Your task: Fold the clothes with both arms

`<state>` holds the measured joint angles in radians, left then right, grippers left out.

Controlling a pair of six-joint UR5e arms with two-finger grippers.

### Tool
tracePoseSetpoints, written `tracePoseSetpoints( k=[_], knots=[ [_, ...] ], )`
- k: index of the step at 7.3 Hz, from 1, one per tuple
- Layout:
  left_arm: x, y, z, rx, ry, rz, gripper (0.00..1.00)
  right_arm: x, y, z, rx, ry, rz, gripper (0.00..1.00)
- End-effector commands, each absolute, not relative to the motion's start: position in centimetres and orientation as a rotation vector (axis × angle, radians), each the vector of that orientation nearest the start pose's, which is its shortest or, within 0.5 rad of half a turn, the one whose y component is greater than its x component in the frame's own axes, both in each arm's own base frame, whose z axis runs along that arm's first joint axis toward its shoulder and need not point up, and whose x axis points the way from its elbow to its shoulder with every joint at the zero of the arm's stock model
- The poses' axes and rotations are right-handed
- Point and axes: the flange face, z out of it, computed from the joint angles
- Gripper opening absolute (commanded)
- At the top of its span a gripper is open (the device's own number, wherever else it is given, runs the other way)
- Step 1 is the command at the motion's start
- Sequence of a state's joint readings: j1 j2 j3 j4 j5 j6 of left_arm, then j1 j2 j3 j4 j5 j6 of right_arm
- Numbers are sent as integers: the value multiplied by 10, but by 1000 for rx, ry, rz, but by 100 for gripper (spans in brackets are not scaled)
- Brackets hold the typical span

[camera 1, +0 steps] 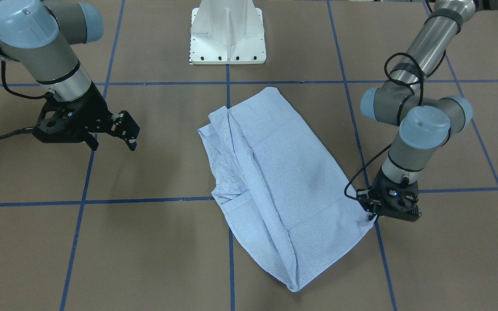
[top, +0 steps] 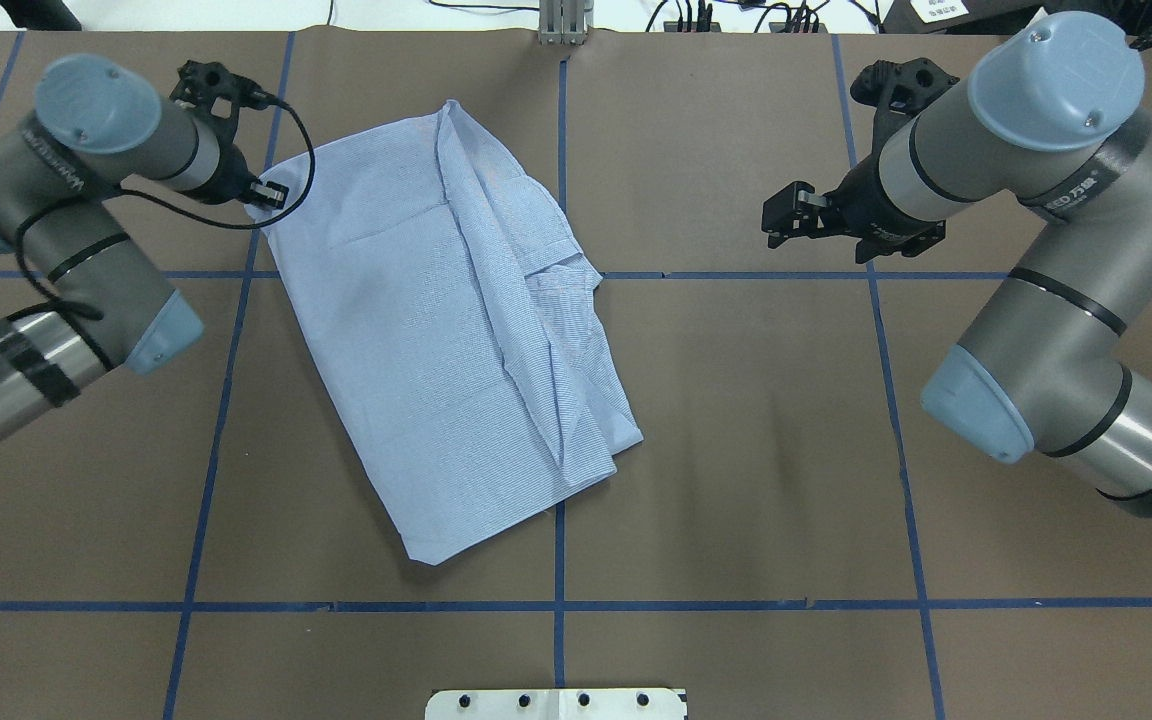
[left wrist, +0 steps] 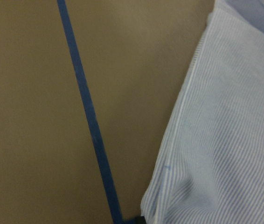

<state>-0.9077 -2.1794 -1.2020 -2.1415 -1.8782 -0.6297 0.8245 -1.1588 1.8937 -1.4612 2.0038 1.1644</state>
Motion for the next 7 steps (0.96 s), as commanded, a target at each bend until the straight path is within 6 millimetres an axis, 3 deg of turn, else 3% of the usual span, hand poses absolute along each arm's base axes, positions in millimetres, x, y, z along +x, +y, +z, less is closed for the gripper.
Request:
tracePoseSetpoints(
  k=[1, 2, 3, 4, 5, 7],
  knots=[
    [391, -718, 385, 503, 712, 138, 43, -339, -489, 263, 151, -935, 204, 100],
    [380, -722, 378, 527, 744, 139, 99, -349, -484, 255, 140, -945, 219, 100],
    [366, -723, 376, 479, 817, 161, 100, -373, -479, 237, 137, -948, 237, 100],
    [352, -709, 374, 459, 871, 181, 100, -396, -478, 230, 132, -943, 266, 100],
    [332, -676, 388, 476, 888, 190, 100, -424, -491, 210, 90, -949, 329, 100],
    [309, -639, 395, 493, 912, 193, 100, -478, -478, 148, 90, -891, 315, 100]
  ],
)
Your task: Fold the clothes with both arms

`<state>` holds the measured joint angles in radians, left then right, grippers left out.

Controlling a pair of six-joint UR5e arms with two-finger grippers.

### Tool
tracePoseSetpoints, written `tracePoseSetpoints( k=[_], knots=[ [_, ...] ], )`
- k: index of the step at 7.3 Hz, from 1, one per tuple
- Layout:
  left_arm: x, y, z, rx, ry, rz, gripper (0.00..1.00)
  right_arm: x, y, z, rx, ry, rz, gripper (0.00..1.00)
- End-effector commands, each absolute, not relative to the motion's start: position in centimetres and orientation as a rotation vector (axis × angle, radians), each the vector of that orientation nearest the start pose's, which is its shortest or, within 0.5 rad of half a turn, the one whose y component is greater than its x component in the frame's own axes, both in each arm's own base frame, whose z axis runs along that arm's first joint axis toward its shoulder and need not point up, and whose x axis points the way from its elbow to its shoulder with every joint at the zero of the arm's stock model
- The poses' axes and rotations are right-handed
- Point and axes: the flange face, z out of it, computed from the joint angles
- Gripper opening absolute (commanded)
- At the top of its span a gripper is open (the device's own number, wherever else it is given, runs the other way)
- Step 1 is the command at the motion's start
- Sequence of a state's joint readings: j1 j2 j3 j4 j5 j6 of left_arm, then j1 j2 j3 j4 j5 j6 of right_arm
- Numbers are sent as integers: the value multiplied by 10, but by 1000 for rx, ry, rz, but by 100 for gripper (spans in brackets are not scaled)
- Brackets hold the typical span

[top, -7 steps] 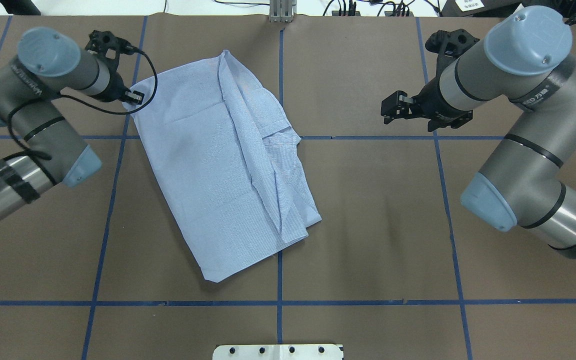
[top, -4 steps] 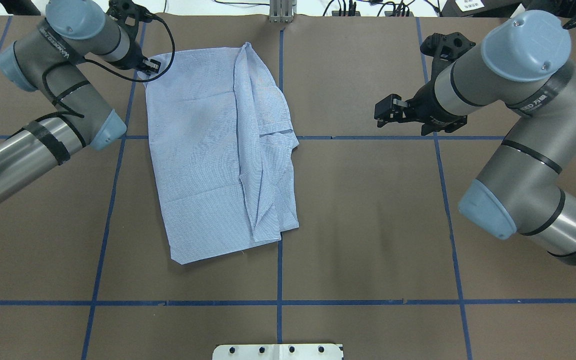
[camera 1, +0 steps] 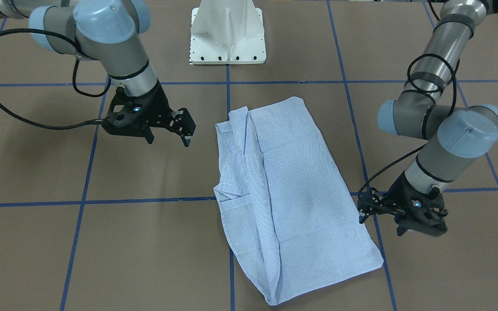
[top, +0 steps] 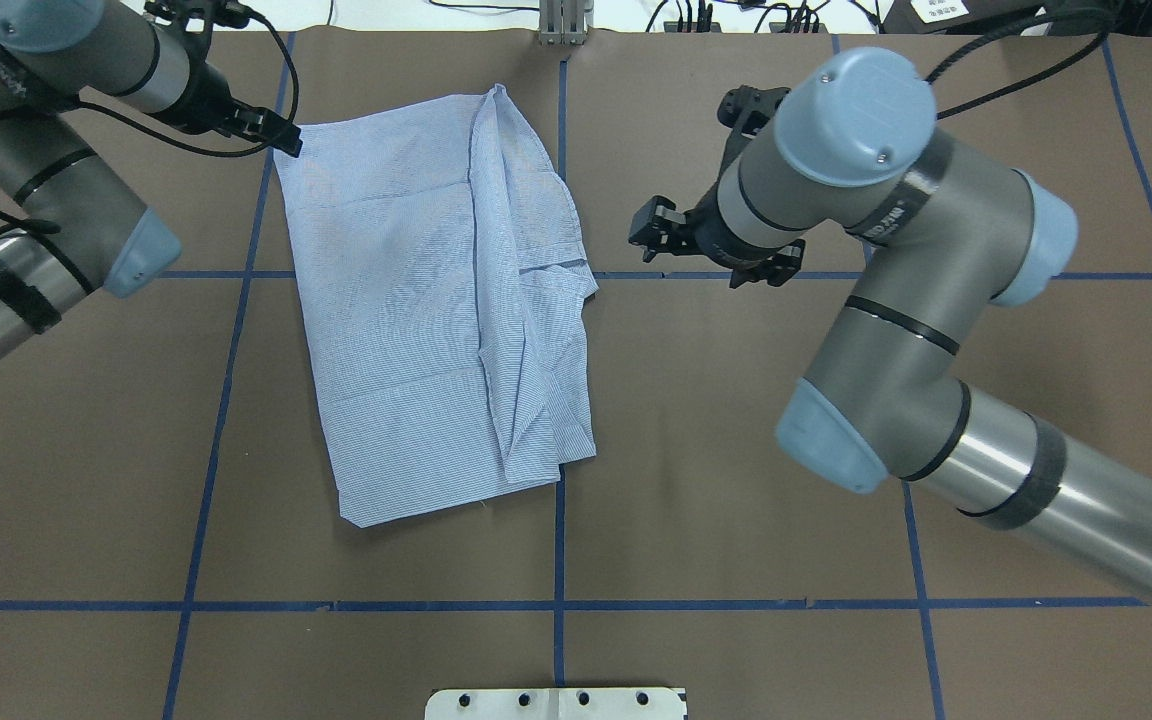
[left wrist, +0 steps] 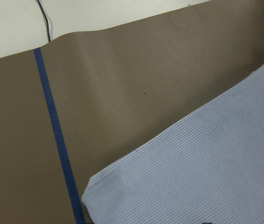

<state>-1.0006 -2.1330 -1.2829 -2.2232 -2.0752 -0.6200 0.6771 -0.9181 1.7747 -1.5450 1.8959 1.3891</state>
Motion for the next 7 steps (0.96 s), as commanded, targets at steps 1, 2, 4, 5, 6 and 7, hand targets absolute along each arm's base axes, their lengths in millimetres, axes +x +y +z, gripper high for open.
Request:
tracePoseSetpoints(
  k=[1, 2, 4, 5, 6, 7],
  knots=[
    [305, -628, 400, 474, 936, 211, 100, -513, -478, 122, 112, -872, 288, 100],
    [301, -619, 407, 467, 939, 215, 100, -554, -486, 92, 169, -835, 200, 100],
    [298, -613, 407, 448, 964, 227, 100, -622, -484, 60, 243, -700, 25, 100],
    [294, -606, 415, 441, 962, 226, 100, -639, -476, 53, 285, -644, -67, 100],
    [293, -604, 413, 444, 965, 228, 100, -661, -471, 47, 320, -586, -168, 100],
    [289, -598, 416, 443, 965, 226, 100, -694, -454, 37, 358, -524, -241, 100]
  ],
)
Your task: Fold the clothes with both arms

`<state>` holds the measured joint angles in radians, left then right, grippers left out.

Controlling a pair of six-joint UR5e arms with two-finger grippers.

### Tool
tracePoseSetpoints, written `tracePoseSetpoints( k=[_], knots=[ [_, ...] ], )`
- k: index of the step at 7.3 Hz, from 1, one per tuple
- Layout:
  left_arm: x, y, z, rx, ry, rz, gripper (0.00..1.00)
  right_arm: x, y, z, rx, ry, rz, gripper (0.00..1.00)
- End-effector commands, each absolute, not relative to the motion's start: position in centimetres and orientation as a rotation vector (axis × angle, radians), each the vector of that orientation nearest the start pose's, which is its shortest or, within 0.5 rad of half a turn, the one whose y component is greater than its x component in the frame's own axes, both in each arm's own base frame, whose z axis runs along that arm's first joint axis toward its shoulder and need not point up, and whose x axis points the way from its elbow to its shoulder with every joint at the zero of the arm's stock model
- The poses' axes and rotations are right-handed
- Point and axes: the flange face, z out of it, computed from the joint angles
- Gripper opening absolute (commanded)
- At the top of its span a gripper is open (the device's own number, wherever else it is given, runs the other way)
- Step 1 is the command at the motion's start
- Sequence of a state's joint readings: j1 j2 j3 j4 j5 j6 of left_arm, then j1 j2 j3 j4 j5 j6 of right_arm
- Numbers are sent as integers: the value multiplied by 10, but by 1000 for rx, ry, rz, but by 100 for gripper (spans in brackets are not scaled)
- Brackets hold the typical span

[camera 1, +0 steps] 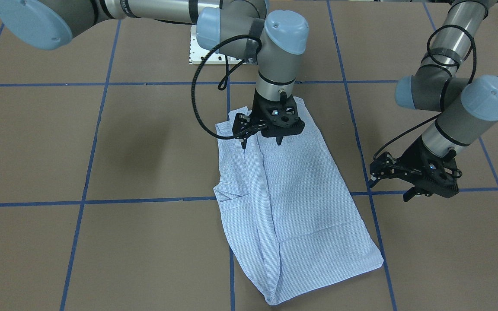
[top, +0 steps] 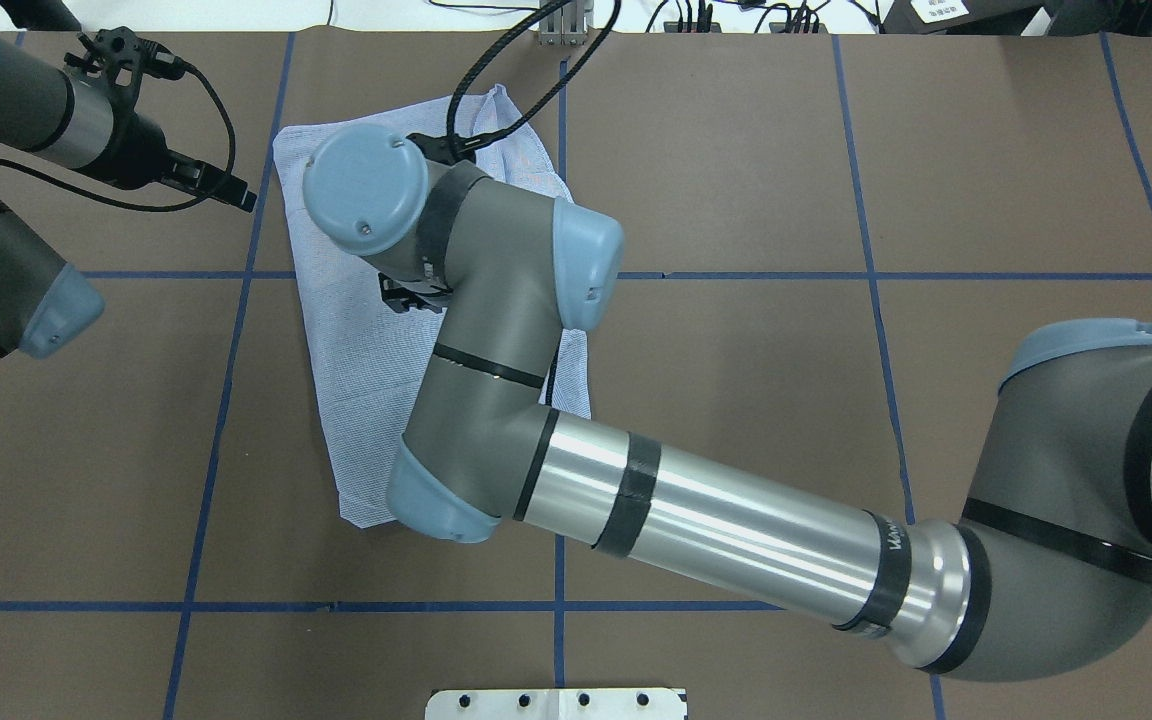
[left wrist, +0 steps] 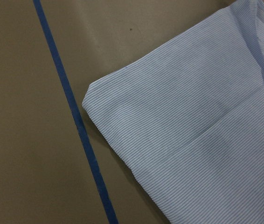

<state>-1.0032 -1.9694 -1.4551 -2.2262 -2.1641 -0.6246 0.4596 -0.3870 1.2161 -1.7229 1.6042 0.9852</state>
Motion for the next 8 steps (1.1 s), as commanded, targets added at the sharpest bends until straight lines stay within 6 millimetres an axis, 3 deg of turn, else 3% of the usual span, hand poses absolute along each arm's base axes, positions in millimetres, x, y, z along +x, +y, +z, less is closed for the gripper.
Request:
tracePoseSetpoints(
  k=[1, 5, 8],
  knots=[
    [288, -595, 411, 446, 973, 232, 100, -722, -437, 41, 388, -454, -307, 100],
    [290, -591, 416, 415, 994, 246, 100, -741, -401, 77, 430, -201, -513, 98],
    [290, -590, 415, 416, 996, 247, 100, -745, -398, 103, 429, -158, -536, 96]
  ],
)
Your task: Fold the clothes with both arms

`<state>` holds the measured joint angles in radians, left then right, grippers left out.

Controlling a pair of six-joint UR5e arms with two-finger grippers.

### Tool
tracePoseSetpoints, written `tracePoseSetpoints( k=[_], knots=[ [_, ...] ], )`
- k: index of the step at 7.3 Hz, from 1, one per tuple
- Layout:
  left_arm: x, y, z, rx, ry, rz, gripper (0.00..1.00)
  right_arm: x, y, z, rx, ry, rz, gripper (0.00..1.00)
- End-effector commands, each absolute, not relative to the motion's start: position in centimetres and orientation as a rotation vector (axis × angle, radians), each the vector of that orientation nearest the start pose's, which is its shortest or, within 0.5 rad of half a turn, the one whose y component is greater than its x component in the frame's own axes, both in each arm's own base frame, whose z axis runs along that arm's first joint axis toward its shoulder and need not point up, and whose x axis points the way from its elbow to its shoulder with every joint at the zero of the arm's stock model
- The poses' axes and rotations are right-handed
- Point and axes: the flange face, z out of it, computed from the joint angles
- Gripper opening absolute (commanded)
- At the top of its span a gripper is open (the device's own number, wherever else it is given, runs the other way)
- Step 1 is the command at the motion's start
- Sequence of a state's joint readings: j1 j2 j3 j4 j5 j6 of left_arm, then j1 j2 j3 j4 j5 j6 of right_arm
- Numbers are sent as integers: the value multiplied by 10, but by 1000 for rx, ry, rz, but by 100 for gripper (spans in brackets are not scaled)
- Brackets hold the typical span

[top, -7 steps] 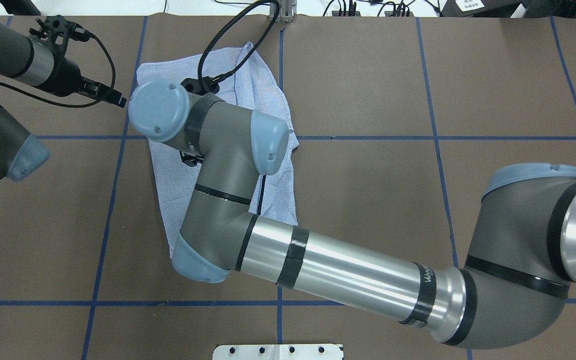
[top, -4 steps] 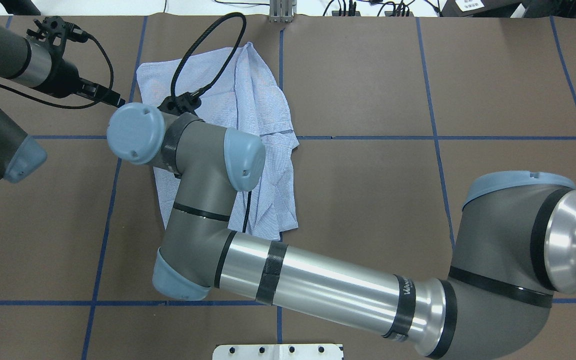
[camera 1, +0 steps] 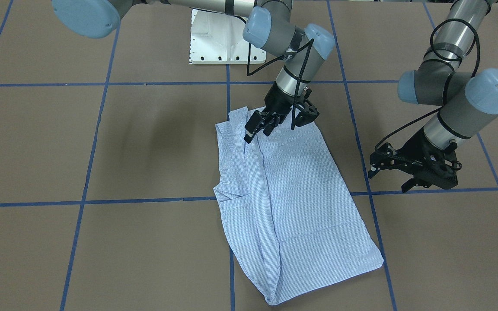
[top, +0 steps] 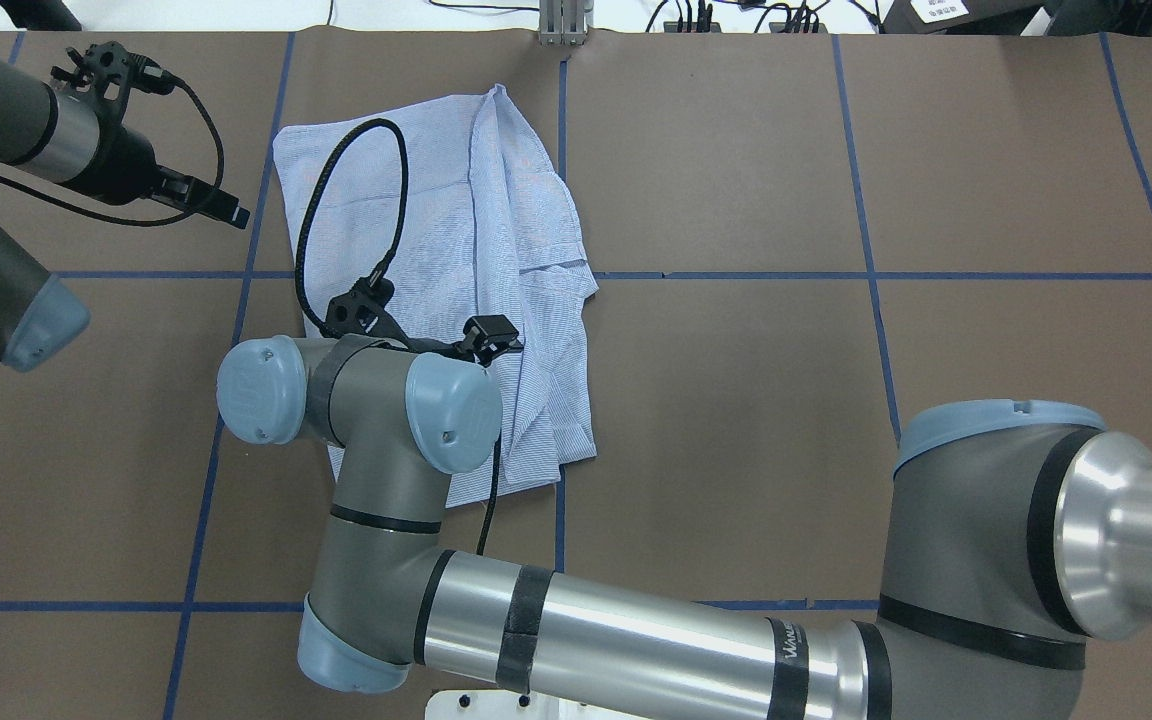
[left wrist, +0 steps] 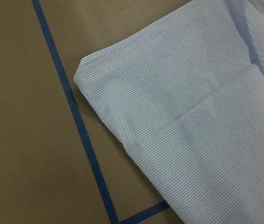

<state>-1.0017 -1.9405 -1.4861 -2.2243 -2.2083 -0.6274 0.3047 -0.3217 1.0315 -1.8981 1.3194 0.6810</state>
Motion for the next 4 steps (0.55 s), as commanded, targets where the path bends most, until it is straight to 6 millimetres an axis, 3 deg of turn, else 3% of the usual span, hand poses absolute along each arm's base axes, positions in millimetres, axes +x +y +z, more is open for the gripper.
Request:
tracePoseSetpoints(
  k=[1, 4],
  knots=[
    [290, -590, 413, 418, 998, 248, 100, -745, -400, 106, 436, -147, -537, 96],
    [290, -589, 411, 414, 1007, 254, 100, -746, -401, 125, 427, -122, -559, 96]
  ],
)
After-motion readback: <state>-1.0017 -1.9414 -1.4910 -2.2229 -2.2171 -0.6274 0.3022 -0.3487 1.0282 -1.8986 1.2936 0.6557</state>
